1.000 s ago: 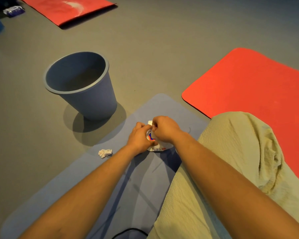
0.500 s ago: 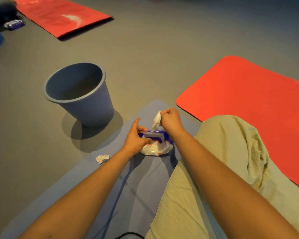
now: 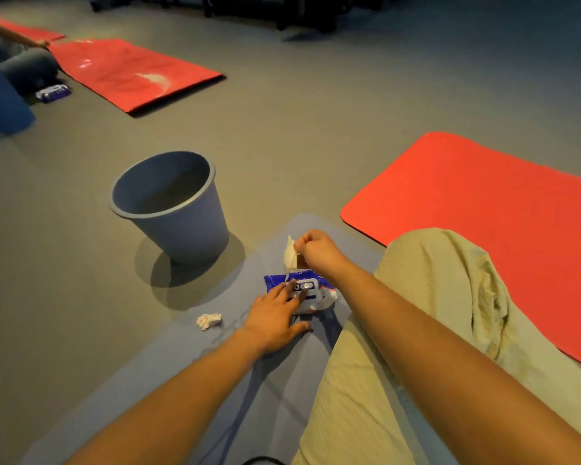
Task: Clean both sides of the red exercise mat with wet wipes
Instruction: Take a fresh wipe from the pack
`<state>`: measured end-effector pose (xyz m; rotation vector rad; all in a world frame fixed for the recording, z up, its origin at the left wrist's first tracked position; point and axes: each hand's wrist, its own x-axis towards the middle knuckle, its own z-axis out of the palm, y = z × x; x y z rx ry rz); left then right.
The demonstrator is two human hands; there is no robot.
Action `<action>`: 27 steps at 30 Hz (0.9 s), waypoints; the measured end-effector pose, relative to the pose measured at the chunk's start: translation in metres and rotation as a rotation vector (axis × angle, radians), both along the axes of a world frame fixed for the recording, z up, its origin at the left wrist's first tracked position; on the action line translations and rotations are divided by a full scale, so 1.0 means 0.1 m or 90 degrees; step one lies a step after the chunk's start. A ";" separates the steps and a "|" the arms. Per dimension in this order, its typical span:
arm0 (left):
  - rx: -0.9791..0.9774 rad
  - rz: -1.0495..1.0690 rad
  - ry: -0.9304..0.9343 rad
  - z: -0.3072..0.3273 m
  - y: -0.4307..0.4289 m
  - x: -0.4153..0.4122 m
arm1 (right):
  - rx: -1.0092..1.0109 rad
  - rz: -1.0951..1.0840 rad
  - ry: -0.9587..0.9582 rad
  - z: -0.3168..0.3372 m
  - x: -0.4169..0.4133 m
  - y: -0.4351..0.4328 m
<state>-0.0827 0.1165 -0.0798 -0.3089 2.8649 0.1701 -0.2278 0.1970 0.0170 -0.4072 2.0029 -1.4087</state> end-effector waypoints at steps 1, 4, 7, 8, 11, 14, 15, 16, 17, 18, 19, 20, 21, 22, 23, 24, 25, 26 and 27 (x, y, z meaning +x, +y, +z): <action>-0.010 0.007 -0.002 0.04 -0.01 0.02 | -0.017 0.004 -0.009 0.03 0.03 0.02; -0.031 0.047 -0.026 0.21 -0.10 0.09 | -0.063 0.014 -0.003 0.14 0.11 0.07; 0.048 0.089 -0.117 0.46 -0.22 0.03 | -0.132 0.002 -0.021 0.39 0.17 0.14; 0.115 0.116 -0.114 0.58 -0.25 -0.03 | -0.155 -0.004 -0.022 0.49 0.18 0.17; 0.341 0.254 0.157 1.08 -0.28 -0.27 | -0.210 -0.021 -0.004 0.92 0.17 0.33; 0.677 0.379 0.377 1.82 -0.14 -0.49 | -0.259 -0.038 0.050 1.43 0.05 0.55; 0.812 0.375 0.382 2.06 -0.07 -0.55 | -0.269 -0.047 0.078 1.60 0.00 0.64; 0.925 0.344 0.372 2.26 0.01 -0.57 | -0.279 -0.056 0.102 1.75 -0.03 0.72; 0.993 0.292 0.359 2.46 0.09 -0.62 | -0.288 -0.065 0.135 1.91 -0.09 0.82; 1.021 0.250 0.349 2.59 0.17 -0.65 | -0.287 -0.068 0.159 2.01 -0.13 0.90; 1.026 0.213 0.350 2.70 0.25 -0.69 | -0.282 -0.073 0.188 2.12 -0.17 0.99; 1.024 0.180 0.358 2.81 0.36 -0.73 | -0.277 -0.085 0.217 2.22 -0.19 1.09; 1.020 0.152 0.371 2.90 0.46 -0.78 | -0.274 -0.099 0.241 2.31 -0.22 1.20; 1.025 0.130 0.379 2.98 0.57 -0.84 | -0.275 -0.115 0.261 2.38 -0.25 1.32; 1.031 0.109 0.374 3.06 0.68 -0.90 | -0.275 -0.133 0.279 2.44 -0.27 1.46; 1.038 0.090 0.362 3.14 0.79 -0.95 | -0.275 -0.149 0.292 2.50 -0.29 1.59; 1.047 0.071 0.347 3.20 0.90 -1.01 | -0.276 -0.162 0.304 2.55 -0.30 1.74; 1.058 0.054 0.334 3.26 1.02 -1.07 | -0.278 -0.172 0.314 2.59 -0.32 1.89; 1.063 0.038 0.324 3.30 1.13 -1.15 | -0.279 -0.178 0.322 2.64 -0.34 2.03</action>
